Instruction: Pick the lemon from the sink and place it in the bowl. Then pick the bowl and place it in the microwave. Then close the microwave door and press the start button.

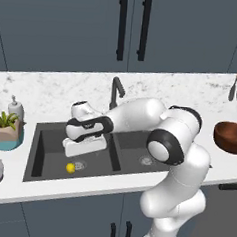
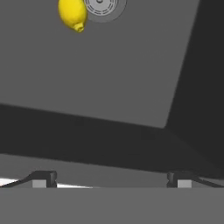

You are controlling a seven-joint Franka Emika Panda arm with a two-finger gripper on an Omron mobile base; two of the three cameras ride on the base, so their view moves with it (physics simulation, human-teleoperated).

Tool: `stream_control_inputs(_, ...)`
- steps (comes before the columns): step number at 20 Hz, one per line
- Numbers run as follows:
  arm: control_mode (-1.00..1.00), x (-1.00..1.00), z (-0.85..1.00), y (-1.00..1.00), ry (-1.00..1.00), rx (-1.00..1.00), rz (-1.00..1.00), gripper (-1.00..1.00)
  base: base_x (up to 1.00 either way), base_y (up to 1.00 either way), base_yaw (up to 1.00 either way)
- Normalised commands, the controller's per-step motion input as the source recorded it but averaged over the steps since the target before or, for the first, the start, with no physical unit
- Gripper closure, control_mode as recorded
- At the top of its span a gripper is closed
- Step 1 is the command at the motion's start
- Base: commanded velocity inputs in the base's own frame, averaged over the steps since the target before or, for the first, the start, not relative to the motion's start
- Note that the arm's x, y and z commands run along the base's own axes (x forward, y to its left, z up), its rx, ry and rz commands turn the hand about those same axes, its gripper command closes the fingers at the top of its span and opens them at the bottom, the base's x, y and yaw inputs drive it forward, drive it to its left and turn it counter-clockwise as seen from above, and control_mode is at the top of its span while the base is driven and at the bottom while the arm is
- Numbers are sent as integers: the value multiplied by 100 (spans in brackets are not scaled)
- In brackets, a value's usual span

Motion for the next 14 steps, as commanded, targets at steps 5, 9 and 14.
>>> stream_control_inputs(5,-100,0,-16,28,0,-4,-5,-100,0,0,0)
stream_control_inputs(9,-100,0,-18,16,0,-3,-4,-100,0,0,0)
stream_control_inputs(14,-100,0,-34,1,-6,-1,0,-100,0,0,0)
